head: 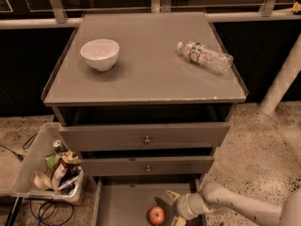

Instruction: Pick apple from bottom drawer and place on counter

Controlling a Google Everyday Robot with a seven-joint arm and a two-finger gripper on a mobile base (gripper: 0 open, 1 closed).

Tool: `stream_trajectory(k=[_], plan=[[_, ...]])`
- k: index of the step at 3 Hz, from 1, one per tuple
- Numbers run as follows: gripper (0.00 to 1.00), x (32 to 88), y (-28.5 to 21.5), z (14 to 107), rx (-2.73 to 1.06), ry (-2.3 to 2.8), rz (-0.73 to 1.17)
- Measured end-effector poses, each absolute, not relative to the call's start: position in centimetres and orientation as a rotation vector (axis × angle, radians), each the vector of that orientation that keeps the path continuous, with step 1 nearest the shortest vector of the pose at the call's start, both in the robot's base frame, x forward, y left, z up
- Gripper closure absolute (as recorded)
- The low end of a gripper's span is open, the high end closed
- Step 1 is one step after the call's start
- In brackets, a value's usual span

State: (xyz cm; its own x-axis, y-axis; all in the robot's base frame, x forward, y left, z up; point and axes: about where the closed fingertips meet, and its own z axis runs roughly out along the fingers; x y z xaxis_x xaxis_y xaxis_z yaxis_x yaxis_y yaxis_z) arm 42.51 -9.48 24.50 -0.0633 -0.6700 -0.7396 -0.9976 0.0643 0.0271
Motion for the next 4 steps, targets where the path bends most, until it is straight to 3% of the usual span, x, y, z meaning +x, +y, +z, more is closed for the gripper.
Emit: stream_trajectory(k=[4], plan=[[0.00,45.0,-6.2,18.9,-1.597,1.764,0.776]])
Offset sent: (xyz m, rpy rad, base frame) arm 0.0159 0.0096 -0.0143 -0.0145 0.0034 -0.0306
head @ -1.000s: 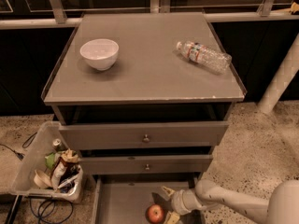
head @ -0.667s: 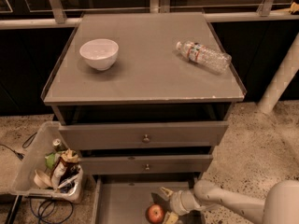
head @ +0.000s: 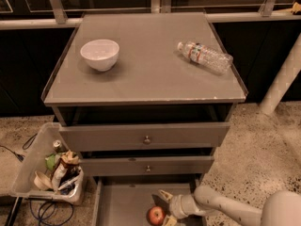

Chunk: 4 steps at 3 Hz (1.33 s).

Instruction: Pick apple from bottom drawer and place on counter

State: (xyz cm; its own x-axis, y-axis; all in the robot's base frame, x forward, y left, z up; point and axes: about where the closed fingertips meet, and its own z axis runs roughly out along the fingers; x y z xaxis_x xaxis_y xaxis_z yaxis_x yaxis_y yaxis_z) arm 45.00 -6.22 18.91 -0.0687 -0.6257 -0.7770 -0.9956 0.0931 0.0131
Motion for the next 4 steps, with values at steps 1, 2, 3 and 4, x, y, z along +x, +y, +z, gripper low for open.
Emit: stream_trajectory(k=[1,2,3,4], plan=[[0.00,44.57,-4.89,15.06,-1.532,1.739,0.829],[0.00,44.52,-4.86,14.86,-1.529,1.741,0.830],[0.19,44.52,-4.86,14.86,-1.529,1.741,0.830],[0.41,44.52,-4.86,14.86,-1.529,1.741,0.830]])
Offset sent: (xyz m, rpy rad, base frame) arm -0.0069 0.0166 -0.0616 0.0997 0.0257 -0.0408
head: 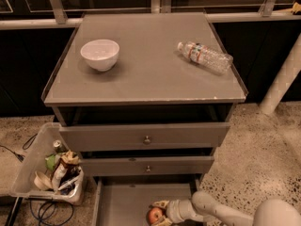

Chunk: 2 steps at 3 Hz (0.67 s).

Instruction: Pick apple from bottom drawer and place on counter

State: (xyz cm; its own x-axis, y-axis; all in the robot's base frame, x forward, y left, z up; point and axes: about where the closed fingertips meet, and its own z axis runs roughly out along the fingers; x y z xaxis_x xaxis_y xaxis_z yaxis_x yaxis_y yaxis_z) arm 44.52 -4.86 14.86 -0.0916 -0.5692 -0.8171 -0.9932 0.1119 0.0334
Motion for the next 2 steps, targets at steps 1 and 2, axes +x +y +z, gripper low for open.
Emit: stream_trajectory(k=[1,2], plan=[[0.64,44.51,-4.86,14.86,-1.529,1.741,0.830],[0.88,44.51,-4.85,14.86,-1.529,1.741,0.830]])
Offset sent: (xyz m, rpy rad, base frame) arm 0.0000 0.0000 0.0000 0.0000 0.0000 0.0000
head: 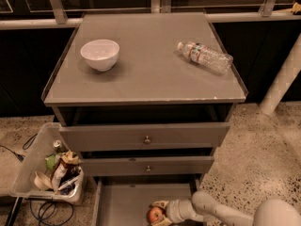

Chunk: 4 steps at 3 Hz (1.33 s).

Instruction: Pick apple from bottom drawer and place on counter

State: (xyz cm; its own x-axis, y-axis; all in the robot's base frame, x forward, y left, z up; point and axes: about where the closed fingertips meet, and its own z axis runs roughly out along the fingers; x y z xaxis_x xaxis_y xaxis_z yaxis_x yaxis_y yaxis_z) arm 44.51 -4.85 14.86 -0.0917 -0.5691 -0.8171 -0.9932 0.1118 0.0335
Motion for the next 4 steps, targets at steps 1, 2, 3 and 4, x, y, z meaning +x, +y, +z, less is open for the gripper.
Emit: stream_trajectory(k=[1,2,3,4], plan=[[1.00,44.9,-4.8,14.5,-1.527,1.750,0.839],[1.00,45.5,-5.3,15.9,-1.516,1.741,0.840],[1.00,46.2,-7.3,20.9,-1.500,1.679,0.798],[1.00,45.9,-8.6,26.2,-1.507,1.609,0.752]])
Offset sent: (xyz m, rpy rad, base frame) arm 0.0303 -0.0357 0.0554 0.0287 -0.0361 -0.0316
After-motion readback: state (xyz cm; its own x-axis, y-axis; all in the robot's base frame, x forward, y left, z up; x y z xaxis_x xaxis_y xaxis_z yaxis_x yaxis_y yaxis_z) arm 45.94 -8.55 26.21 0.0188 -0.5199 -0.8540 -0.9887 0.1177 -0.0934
